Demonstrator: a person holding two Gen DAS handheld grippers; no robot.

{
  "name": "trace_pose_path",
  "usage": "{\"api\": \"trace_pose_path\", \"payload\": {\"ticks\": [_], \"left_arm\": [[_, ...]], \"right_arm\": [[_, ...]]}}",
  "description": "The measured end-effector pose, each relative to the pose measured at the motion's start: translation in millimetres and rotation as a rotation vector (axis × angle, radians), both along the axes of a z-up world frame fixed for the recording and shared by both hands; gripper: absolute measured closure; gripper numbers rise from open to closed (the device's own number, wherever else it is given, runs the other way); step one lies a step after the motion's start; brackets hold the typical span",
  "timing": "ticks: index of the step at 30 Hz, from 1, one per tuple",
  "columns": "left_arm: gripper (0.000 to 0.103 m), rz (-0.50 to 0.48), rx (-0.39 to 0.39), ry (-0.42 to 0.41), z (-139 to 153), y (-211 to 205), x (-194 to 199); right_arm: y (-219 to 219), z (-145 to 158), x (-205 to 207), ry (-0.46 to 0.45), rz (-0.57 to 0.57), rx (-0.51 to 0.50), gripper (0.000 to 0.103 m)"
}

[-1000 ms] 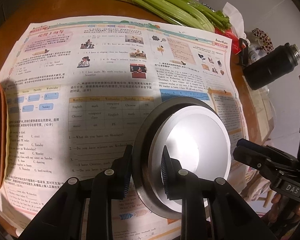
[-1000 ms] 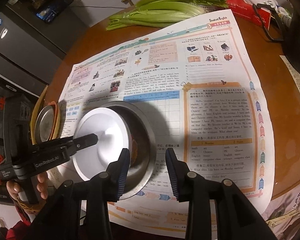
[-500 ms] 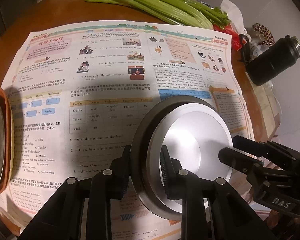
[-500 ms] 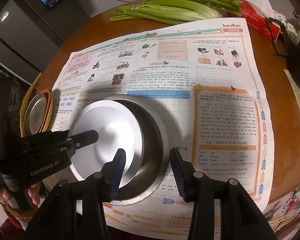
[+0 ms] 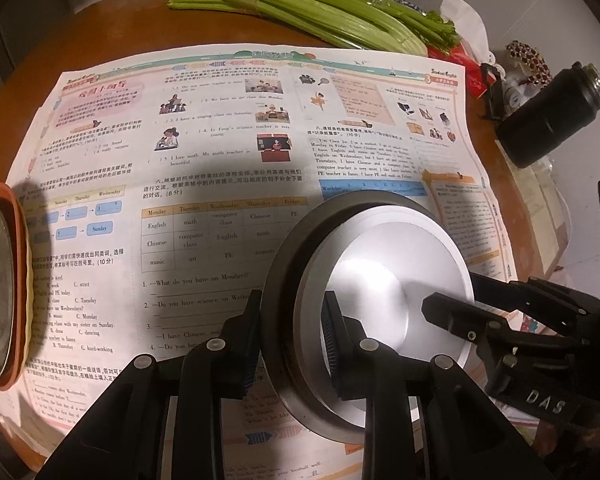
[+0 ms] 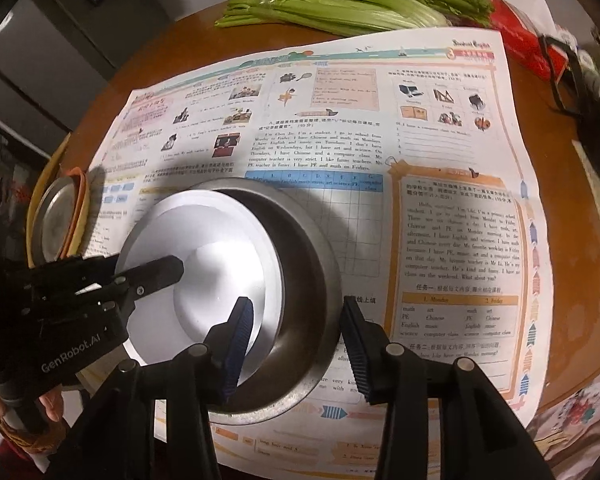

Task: Organize plates and bowls
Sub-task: 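Lift the steel bowl with nested white bowls and carry toward the grey tray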

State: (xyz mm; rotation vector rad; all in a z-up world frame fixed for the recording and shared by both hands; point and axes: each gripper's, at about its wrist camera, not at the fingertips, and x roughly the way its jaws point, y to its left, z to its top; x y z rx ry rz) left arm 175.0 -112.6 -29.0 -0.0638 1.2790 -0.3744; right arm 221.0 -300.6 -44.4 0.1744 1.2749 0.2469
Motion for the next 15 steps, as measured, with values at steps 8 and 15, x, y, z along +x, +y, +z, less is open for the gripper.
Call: {"api": "trace_pose_path", "payload": {"ticks": [8,15], "left_arm": [[0.075,0.005,0.043,-0.008,1.0,-3.8,-0.8],[0.075,-0.003,0.044,-0.026,7.4,-3.7,-3.0]], "right_arm": [[-2.5,1.6,-1.6,-0.012,-0.004,0.007,0.062],[-2.0,4.2,-3.1,-0.023,-0.004,-0.007,0.062]]}}
